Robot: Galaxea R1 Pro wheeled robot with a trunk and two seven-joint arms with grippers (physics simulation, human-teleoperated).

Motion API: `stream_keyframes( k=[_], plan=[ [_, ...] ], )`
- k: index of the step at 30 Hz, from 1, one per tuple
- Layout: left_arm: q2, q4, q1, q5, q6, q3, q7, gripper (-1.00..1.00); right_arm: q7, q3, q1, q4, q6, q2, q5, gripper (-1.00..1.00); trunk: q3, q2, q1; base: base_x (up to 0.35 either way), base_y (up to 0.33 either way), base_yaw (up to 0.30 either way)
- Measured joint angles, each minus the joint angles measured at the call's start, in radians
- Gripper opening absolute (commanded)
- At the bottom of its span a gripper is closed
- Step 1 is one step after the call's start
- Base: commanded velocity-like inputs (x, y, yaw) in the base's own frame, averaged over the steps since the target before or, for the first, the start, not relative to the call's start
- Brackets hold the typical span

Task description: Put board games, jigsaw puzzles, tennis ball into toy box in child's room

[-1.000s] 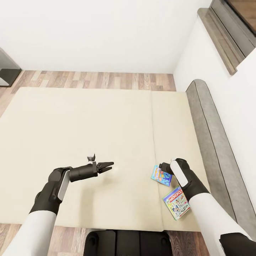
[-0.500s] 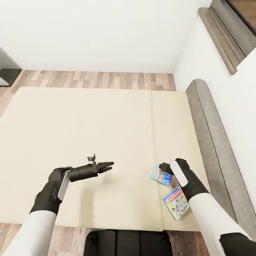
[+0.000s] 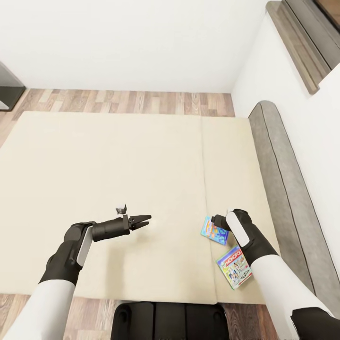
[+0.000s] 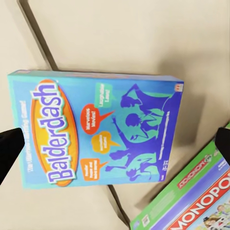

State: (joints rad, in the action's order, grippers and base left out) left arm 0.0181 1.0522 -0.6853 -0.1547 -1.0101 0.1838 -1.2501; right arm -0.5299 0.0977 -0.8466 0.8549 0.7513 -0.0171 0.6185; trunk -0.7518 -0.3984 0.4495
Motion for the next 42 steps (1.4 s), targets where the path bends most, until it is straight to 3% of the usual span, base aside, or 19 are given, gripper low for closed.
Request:
stream_keyframes(
  k=[42],
  plan=[
    [-0.007,0.005,-0.005,-0.002,-0.008,0.000,-0.002,1.00,0.003,0.003,-0.039,-0.005,0.005,-0.008,0.003,1.00,-0.069,0.000,0.000,0.000,0.000,0.000]
  ],
)
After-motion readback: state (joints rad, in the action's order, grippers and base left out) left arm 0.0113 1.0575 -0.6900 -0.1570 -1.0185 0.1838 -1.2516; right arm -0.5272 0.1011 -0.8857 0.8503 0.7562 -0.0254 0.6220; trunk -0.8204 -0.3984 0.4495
